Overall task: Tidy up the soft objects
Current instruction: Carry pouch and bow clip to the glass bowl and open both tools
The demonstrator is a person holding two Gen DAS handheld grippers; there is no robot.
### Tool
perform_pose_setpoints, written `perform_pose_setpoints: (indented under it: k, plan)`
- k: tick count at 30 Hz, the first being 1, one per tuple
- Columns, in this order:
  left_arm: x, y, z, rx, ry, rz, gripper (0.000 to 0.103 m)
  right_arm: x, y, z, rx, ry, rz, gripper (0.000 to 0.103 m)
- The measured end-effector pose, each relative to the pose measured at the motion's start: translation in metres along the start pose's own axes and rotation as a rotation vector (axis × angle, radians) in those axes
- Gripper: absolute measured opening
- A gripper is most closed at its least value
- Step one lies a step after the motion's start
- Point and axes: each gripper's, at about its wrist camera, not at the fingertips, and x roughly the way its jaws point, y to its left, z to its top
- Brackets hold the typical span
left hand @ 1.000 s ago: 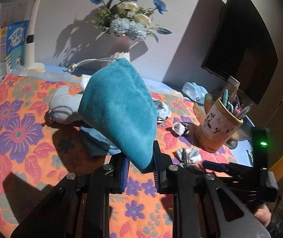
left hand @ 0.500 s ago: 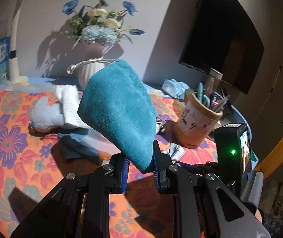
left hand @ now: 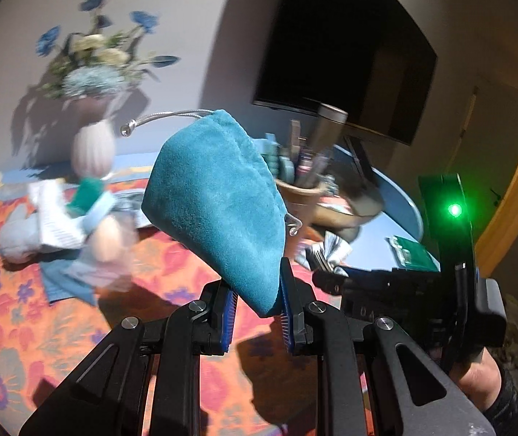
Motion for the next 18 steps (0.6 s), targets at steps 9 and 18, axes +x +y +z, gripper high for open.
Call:
perform_pose_setpoints:
  k: [9, 18]
  plan:
    - [0.025, -0.067, 0.014, 0.114, 0.017, -0.102, 0.017, -0.040, -0.068, 0.005, 0.127, -0.078, -0.044, 0.024]
    - [0.061, -0.130, 0.041, 0.199, 0.024, -0.202, 0.017, -0.069, -0.126, 0.017, 0.229, -0.152, -0.105, 0.024]
